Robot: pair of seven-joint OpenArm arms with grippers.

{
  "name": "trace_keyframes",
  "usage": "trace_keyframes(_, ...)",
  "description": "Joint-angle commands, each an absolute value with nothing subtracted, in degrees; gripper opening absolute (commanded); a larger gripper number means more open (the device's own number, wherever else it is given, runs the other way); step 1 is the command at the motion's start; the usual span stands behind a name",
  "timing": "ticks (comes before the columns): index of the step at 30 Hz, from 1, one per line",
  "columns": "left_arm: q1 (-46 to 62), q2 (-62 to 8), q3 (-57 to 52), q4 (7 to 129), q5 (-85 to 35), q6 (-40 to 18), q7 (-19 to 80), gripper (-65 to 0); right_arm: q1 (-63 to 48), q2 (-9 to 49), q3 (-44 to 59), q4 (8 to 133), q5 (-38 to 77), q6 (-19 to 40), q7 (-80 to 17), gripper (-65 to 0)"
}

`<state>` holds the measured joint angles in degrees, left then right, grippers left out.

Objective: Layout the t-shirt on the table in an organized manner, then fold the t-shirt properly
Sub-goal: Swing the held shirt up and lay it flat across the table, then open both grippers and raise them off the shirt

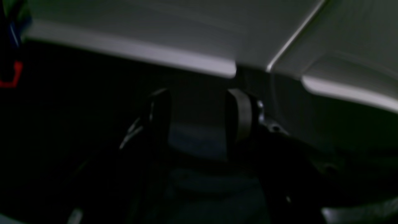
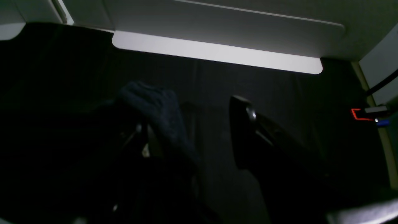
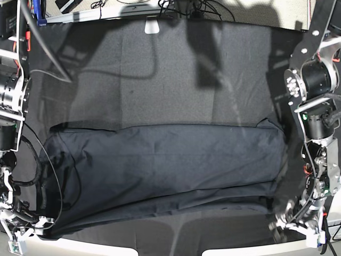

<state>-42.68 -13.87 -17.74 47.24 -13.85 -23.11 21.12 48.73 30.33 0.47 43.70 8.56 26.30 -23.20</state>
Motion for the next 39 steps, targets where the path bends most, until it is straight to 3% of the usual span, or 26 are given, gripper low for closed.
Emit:
trace_keyframes(1,-44.88,-14.70,-17.85,48.29,-14.63,-25.04,21.15,-38.6,51.29,31.77,0.78,44.60,8.99,25.61,-22.06,-36.4)
trace_keyframes(5,-43.57,-15.84,-17.85,48.58,-18.74,-32.25,27.73,-39.0,51.27,34.68,0.78,44.62,12.82,25.74,-25.80,-36.4)
trace_keyframes(11,-35.55,-16.34,-17.96,51.42,-24.36,-33.32,30.09,-40.5,49.08,41.30,0.78,44.62,24.38,37.36,-36.25,-36.4)
trace_keyframes(14,-28.67,-16.19,-17.96,58.19,-26.20,-33.98,28.53,-40.5,46.52,44.82,0.78,44.62,33.50,39.09,-41.30,-36.5)
trace_keyframes(19,-18.06,-16.08,-17.96,73.49,-27.77,-33.87,28.51,-40.7,44.60,46.96,0.78,44.62,34.50,39.07,-36.12,-36.4)
trace_keyframes(26,-6.31,-15.70,-17.96,85.03,-29.04,-31.75,28.69,-40.7,44.86,44.69,0.78,44.60,34.76,39.05,-35.22,-36.3)
trace_keyframes(30,-1.26,-14.68,-17.93,86.98,-29.04,-31.75,28.67,-40.7,45.06,42.37,0.78,44.60,34.35,39.03,-25.89,-36.4)
trace_keyframes(33,2.02,-12.95,-17.96,87.18,-29.04,-31.77,28.69,-40.7,45.95,38.79,0.78,44.60,26.94,38.46,-18.98,-36.4)
trace_keyframes(36,5.32,-10.57,-17.96,87.18,-29.04,-33.32,28.64,-40.7,47.55,33.95,0.75,44.56,17.26,32.56,-17.26,-36.4)
trace_keyframes(39,8.32,-8.21,-17.96,87.22,-29.04,-36.97,28.47,-40.7,49.04,30.13,0.75,43.97,15.68,26.26,-16.53,-36.4)
